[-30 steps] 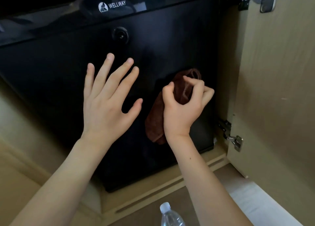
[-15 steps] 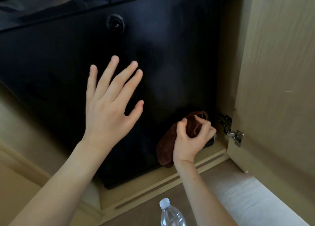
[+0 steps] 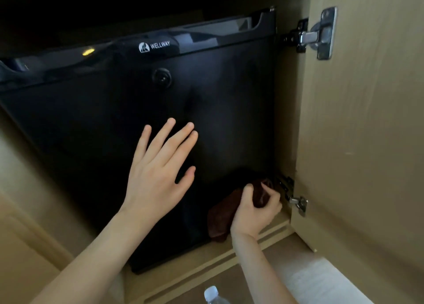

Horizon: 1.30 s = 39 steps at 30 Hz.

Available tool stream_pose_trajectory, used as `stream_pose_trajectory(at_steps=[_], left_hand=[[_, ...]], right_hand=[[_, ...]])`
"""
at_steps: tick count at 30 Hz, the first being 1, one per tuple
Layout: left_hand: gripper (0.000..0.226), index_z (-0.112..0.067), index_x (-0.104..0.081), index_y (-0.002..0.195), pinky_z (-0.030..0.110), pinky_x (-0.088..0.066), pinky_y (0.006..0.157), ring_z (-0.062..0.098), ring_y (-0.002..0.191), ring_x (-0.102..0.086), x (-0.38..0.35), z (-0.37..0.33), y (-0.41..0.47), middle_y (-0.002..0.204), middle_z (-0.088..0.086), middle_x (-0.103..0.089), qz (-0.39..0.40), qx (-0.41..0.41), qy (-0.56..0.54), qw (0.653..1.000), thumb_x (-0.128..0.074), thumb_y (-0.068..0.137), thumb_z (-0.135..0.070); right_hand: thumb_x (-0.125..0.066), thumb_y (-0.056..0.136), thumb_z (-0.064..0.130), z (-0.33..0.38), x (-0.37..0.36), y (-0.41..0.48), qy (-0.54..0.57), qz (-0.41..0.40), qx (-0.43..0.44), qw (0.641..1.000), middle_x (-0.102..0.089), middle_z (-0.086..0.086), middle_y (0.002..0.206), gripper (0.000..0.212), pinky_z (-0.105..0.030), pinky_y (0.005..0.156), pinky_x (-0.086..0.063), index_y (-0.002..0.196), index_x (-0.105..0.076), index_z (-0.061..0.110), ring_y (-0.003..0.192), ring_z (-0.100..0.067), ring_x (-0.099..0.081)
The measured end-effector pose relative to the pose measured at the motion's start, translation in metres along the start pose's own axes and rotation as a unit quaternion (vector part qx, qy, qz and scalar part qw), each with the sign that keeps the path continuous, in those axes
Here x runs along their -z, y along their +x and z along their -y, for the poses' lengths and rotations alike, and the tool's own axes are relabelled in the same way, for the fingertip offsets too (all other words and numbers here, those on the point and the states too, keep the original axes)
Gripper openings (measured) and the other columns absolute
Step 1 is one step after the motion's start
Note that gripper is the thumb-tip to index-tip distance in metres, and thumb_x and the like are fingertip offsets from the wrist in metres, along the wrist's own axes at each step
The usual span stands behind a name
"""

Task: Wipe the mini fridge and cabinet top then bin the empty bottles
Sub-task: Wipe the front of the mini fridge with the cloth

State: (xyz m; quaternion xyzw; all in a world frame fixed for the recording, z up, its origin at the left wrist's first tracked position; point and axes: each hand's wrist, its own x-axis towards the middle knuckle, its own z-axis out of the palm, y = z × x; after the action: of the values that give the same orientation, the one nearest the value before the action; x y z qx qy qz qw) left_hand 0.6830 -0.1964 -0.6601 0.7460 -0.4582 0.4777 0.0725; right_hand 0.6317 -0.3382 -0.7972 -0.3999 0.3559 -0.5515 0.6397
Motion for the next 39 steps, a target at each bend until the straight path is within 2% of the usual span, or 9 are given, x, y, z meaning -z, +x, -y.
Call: stream_pose_trajectory(at_steps=[2,5,8,11,18,21,31,35,39], left_hand=[[0.060,-0.012,-0.051,0.144,0.046,-0.012,0.126,0.024,0.149,-0.030,0.005,0.000,0.010,0.154,0.002,-0.045,-0.011,-0.010,-0.007,1.000,-0.066,0.087,-0.026],[0.061,-0.013,-0.051,0.144,0.045,-0.011,0.126,0.025,0.149,-0.030,0.009,0.000,0.029,0.154,0.002,-0.045,-0.033,-0.008,-0.011,0.999,-0.066,0.086,-0.027],[0.061,-0.012,-0.050,0.145,0.044,-0.009,0.126,0.025,0.150,-0.028,0.011,0.002,0.046,0.154,0.003,-0.045,-0.047,-0.003,-0.019,0.999,-0.064,0.087,-0.028],[0.061,-0.011,-0.051,0.144,0.042,-0.010,0.127,0.025,0.149,-0.028,0.010,0.001,0.054,0.153,0.004,-0.046,-0.047,0.000,-0.018,0.999,-0.064,0.087,-0.027],[0.059,-0.008,-0.053,0.142,0.041,-0.012,0.126,0.028,0.148,-0.031,0.001,0.009,0.047,0.151,0.006,-0.048,-0.054,-0.008,-0.008,0.998,-0.067,0.087,-0.024],[0.057,-0.009,-0.053,0.142,0.044,-0.014,0.126,0.028,0.148,-0.031,-0.004,0.008,0.043,0.151,0.005,-0.049,-0.067,-0.008,-0.004,0.998,-0.067,0.088,-0.023],[0.053,-0.010,-0.055,0.141,0.048,-0.015,0.125,0.029,0.147,-0.033,-0.014,0.007,0.038,0.149,0.005,-0.051,-0.095,-0.007,-0.001,0.995,-0.066,0.090,-0.022],[0.053,-0.009,-0.055,0.141,0.046,-0.014,0.125,0.029,0.147,-0.034,-0.014,0.010,0.030,0.149,0.006,-0.050,-0.092,-0.009,0.016,0.996,-0.066,0.092,-0.025],[0.053,-0.010,-0.053,0.143,0.045,-0.015,0.125,0.027,0.148,-0.032,-0.011,0.021,0.013,0.151,0.006,-0.049,-0.081,-0.022,0.046,0.995,-0.064,0.095,-0.031]], right_hand=[[-0.075,0.084,0.011,0.048,-0.021,0.007,0.035,0.035,0.083,0.995,-0.048,0.000,0.106,0.024,0.003,0.072,-0.039,0.097,-0.061,0.026,0.088,0.015,-0.053],[-0.077,0.079,0.010,0.123,-0.051,0.015,0.057,0.074,0.220,0.971,-0.046,0.001,0.102,0.024,-0.003,0.080,-0.041,0.098,-0.065,0.017,0.088,0.004,-0.055],[-0.077,0.079,0.012,0.176,-0.077,0.026,0.075,0.086,0.282,0.953,-0.046,-0.005,0.103,0.023,-0.006,0.080,-0.042,0.099,-0.066,0.011,0.086,-0.004,-0.055],[-0.077,0.081,0.012,0.200,-0.093,0.039,0.068,0.103,0.269,0.955,-0.048,-0.009,0.104,0.023,-0.006,0.076,-0.042,0.100,-0.066,0.009,0.086,-0.015,-0.056],[-0.078,0.081,0.015,0.187,-0.094,0.054,0.063,0.086,0.262,0.959,-0.050,-0.010,0.102,0.020,-0.007,0.075,-0.043,0.097,-0.067,0.013,0.086,-0.014,-0.056],[-0.078,0.081,0.013,0.171,-0.085,0.056,0.088,0.062,0.236,0.966,-0.049,-0.004,0.102,0.020,-0.007,0.076,-0.044,0.096,-0.066,0.020,0.087,-0.009,-0.057],[-0.078,0.082,0.007,0.103,-0.055,0.054,0.068,0.030,0.205,0.976,-0.049,-0.003,0.103,0.023,-0.012,0.080,-0.049,0.104,-0.071,0.008,0.092,-0.012,-0.059],[-0.076,0.083,0.007,0.073,-0.042,0.052,0.069,0.025,0.201,0.977,-0.048,-0.003,0.103,0.020,-0.010,0.080,-0.047,0.102,-0.070,0.013,0.092,-0.002,-0.057],[-0.074,0.082,0.015,0.043,-0.029,0.047,0.062,0.025,0.202,0.977,-0.047,-0.003,0.103,0.020,-0.009,0.081,-0.047,0.102,-0.068,0.017,0.094,-0.001,-0.057]])
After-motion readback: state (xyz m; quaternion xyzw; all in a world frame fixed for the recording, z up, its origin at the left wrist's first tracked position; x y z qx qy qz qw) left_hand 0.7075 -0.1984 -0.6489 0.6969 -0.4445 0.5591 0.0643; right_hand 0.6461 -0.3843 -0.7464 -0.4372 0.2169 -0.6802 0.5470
